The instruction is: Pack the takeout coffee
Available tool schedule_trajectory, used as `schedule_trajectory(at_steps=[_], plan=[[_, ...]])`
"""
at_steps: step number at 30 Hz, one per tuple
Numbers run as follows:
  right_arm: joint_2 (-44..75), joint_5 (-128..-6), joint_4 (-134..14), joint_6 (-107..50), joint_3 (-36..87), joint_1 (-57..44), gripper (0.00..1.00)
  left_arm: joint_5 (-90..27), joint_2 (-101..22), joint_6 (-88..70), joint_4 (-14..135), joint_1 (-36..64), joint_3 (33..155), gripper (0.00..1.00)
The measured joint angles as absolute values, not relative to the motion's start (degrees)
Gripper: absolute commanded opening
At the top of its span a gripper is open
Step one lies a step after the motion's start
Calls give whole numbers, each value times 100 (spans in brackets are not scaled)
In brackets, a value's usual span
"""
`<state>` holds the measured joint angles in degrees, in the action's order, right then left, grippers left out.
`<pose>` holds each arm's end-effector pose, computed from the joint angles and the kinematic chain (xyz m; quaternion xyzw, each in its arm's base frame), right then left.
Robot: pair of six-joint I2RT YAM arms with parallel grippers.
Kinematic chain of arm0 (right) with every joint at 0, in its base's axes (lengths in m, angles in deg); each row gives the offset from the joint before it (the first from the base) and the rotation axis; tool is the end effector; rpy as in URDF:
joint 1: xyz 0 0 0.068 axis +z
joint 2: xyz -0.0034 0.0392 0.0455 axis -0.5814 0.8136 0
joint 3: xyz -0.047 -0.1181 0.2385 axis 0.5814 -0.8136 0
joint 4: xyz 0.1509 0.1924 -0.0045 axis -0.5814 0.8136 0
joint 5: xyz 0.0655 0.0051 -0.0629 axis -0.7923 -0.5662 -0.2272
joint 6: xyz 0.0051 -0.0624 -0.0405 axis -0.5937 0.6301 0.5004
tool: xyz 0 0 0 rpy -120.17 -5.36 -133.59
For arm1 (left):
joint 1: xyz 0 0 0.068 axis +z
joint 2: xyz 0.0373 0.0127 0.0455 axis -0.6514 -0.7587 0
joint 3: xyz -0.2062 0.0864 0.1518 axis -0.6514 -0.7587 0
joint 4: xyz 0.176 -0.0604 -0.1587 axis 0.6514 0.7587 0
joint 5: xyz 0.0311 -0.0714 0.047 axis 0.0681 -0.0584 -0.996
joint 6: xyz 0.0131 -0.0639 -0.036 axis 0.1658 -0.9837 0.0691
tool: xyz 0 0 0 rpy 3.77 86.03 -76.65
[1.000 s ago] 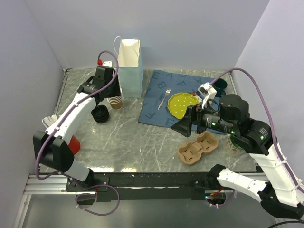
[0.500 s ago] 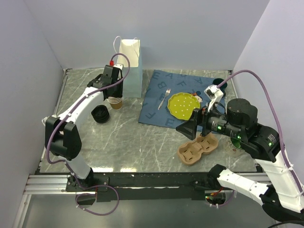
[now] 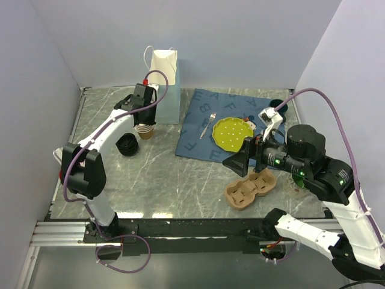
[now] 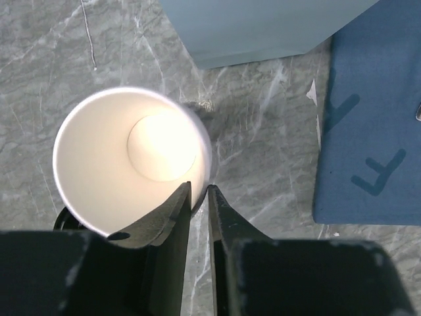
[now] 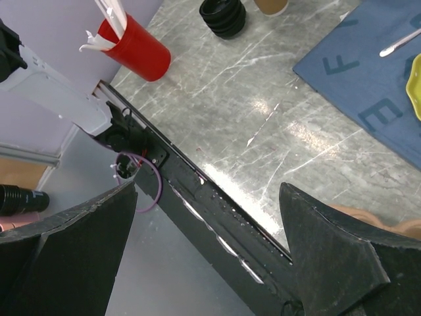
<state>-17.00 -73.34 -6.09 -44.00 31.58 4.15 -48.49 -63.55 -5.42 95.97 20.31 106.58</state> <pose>0.0913 0.0958 0.4324 -0.1909 0.8041 0.3744 0.4204 0.3664 -0.1255 0.2729 0.0688 0.9280 -0.0197 0.3656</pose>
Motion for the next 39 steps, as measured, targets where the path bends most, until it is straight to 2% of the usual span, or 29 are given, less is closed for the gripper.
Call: schedule_trajectory(at_steps=[2,6,19,30,39], plan=[[-1700,-7323,-612,-4400,3158,415,97,-4831,-6388,-522,9612,2031,10698,13],[-1700,-7281,-612,-4398,3158,415,98,-4805,-6454,-507,9645,2031,10789,1],[-1527,-7229,-708,-4383,3158,415,98,-4816,-6463,-450,9817,2027,10905,1],[-1177,-7312,-861,-4361,3156,415,98,-5362,-6611,-452,10215,1638,11587,1],[-1153,-7358,-939,-4359,3156,415,98,-6239,-7241,-682,10921,1360,12221,1]])
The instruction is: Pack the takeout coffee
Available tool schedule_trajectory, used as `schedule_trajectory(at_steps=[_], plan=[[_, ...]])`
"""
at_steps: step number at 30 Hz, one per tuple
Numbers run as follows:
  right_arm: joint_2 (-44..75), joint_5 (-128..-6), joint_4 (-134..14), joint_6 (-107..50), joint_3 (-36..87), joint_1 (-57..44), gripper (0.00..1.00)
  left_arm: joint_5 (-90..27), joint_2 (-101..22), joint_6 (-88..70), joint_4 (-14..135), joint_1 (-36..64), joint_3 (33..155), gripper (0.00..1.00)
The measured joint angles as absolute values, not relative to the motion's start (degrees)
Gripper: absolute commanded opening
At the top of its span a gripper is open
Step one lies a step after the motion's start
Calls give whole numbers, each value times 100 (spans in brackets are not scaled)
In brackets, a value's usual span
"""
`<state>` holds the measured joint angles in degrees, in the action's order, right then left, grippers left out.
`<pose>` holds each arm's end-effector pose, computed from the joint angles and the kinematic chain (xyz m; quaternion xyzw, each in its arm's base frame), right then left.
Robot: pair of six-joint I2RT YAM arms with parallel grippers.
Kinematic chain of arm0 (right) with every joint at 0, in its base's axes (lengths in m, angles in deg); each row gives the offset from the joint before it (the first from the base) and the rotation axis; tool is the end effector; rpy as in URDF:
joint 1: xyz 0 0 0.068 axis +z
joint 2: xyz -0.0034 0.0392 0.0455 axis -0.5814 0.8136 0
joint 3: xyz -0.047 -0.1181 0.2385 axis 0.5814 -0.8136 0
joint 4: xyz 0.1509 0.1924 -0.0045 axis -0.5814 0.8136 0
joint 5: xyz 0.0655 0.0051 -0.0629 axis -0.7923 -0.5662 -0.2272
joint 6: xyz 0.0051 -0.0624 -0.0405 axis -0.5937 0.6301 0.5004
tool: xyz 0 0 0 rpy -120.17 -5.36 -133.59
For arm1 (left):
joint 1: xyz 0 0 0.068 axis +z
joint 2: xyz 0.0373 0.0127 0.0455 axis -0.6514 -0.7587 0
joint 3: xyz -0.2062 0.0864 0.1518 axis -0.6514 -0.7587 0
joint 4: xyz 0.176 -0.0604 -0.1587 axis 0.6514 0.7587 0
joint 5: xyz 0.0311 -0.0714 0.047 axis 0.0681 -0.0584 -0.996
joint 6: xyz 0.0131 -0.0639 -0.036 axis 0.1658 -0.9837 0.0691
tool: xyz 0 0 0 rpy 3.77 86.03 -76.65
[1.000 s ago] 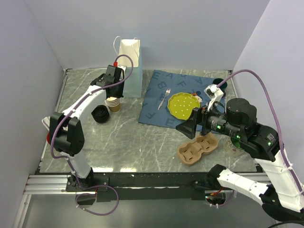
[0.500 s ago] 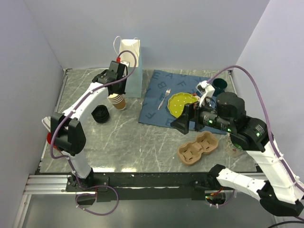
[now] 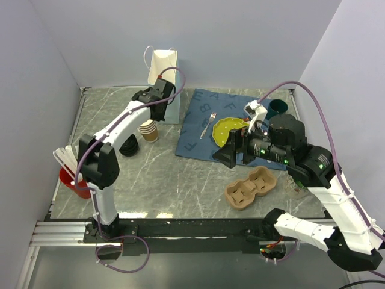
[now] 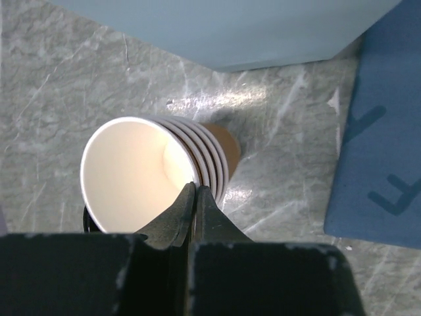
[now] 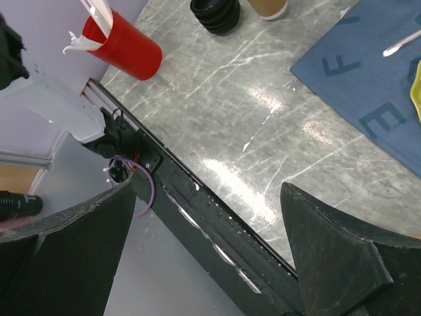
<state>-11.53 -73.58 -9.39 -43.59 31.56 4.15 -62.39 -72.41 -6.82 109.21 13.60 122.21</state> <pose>0.1167 0.1172 0.4272 -0.1945 0.8137 0.3673 0.4065 0.3764 -0.1650 0.2849 0.0798 0.9316 0.0827 0.3447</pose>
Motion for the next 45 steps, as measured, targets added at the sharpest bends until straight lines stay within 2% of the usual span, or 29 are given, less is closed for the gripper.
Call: schedule_trajectory(at_steps=[6,19,24,28,31,35,41,45], plan=[[-1094,-7373,-942,-4356,3158,415,98,-6787,-7547,-962,11481,1266,12610,1],[-1206,-7325,-1149,-4457,3040,415,98,-6731,-7527,-1184,11717,1118,12763,1],[-725,-6814,-1401,-4863,3020,330,85,-6429,-7525,-1337,11706,1111,12763,1],[81,-7222,-2111,-5325,3027,-221,71,-6276,-7525,-1466,11721,1115,12763,1],[984,-7657,-2590,-5615,3044,-553,70,-6182,-7525,-1501,11728,1115,12763,8],[1797,-7994,-2764,-5779,3066,-745,69,-6057,-7525,-1580,11800,1120,12763,32],[1810,-8300,-2972,-5867,3068,-907,69,-5819,-7483,-1563,11809,1128,12739,45],[1808,-8464,-3097,-5886,3073,-972,69,-5500,-7035,-1267,11570,1131,12204,47]])
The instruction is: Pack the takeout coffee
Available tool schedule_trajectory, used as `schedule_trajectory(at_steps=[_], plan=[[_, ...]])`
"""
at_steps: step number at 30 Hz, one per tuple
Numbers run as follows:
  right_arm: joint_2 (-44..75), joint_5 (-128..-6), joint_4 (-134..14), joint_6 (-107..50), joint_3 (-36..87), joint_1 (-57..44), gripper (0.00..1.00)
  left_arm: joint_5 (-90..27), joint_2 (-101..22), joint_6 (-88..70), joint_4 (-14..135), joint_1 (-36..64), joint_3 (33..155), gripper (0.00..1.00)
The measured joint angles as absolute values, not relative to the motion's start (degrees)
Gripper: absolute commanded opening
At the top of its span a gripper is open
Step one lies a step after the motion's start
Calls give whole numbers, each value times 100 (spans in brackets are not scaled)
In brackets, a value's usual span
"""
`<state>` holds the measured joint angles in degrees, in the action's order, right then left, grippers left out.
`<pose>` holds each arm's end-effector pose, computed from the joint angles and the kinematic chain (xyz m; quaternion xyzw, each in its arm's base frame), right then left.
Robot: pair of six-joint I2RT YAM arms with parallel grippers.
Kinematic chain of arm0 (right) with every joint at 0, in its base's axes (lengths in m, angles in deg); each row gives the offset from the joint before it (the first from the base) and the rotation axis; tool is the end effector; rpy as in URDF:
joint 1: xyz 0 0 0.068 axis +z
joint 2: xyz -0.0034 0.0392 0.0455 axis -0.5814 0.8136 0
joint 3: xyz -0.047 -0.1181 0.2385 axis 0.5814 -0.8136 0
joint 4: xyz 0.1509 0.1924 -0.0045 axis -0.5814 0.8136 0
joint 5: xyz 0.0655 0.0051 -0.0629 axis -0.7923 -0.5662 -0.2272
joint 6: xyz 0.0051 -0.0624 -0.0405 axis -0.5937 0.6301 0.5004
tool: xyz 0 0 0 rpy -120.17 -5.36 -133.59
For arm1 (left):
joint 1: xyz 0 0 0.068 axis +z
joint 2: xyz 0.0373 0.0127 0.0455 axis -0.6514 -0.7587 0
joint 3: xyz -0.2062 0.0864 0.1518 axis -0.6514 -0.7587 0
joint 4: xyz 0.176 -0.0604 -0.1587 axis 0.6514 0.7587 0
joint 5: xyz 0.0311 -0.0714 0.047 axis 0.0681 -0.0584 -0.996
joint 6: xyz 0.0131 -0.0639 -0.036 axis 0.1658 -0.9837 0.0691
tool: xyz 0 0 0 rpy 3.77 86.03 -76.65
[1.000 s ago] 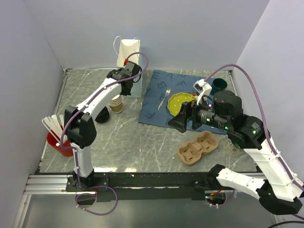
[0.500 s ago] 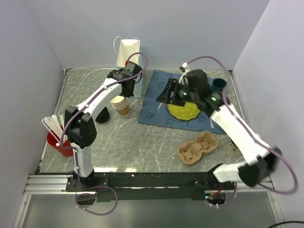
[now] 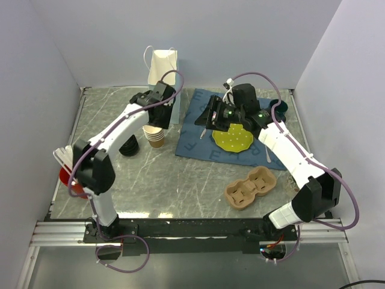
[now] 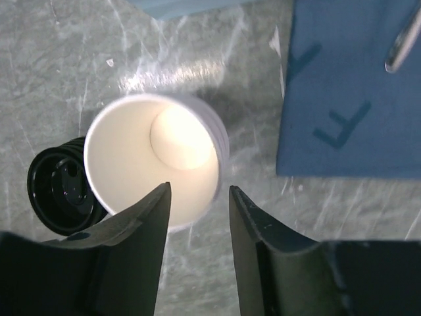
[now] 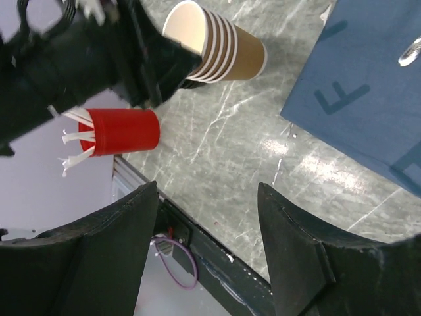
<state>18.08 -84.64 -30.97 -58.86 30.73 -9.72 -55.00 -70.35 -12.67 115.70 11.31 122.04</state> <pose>0.2866 0.1687 0.3488 -0.0177 0.8643 0.4088 0.2925 0.3504 -0.1779 0.2872 0.0778 0.9522 0.0168 0.2950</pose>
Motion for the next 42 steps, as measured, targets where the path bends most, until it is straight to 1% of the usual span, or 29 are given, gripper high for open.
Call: schedule_trajectory(at_steps=[4,10,11,16,20,24,27,28,30,32,33,37,42], plan=[[1917,-8580,-3092,-5882,3195,-983,68,-5229,-6463,-833,11411,1131,11648,45],[2221,-8735,-3132,-5851,3438,-983,65,-4742,-6067,-321,11142,1253,11268,38],[2263,-8752,-3138,-5843,3446,-983,65,-4635,-6063,-247,11089,1301,11227,35],[2473,-8857,-3199,-5869,3473,-983,63,-4178,-6089,-35,10978,1579,11163,35],[2838,-8905,-3497,-5974,3610,-983,60,-3953,-6154,81,10860,1732,11168,31],[3198,-9002,-3768,-6111,3663,-983,59,-3817,-6364,109,10779,1732,11174,32],[3437,-9069,-3820,-6173,3755,-983,59,-3684,-6482,228,10775,1732,11174,29],[3502,-9091,-3829,-6186,3807,-983,59,-3658,-6513,252,10772,1732,11174,26],[3590,-9141,-3846,-6186,3868,-983,59,-3642,-6559,306,10768,1732,11174,27],[3603,-9168,-3846,-6184,3905,-983,58,-3647,-6609,346,10770,1732,11176,34],[3603,-9181,-3844,-6179,3932,-983,58,-3649,-6633,359,10772,1732,11178,35],[3603,-9229,-3892,-6122,4008,-983,57,-3701,-6720,370,10803,1732,11264,36],[3605,-9286,-3905,-6094,4006,-983,57,-3797,-6760,367,10921,1732,11793,38]])
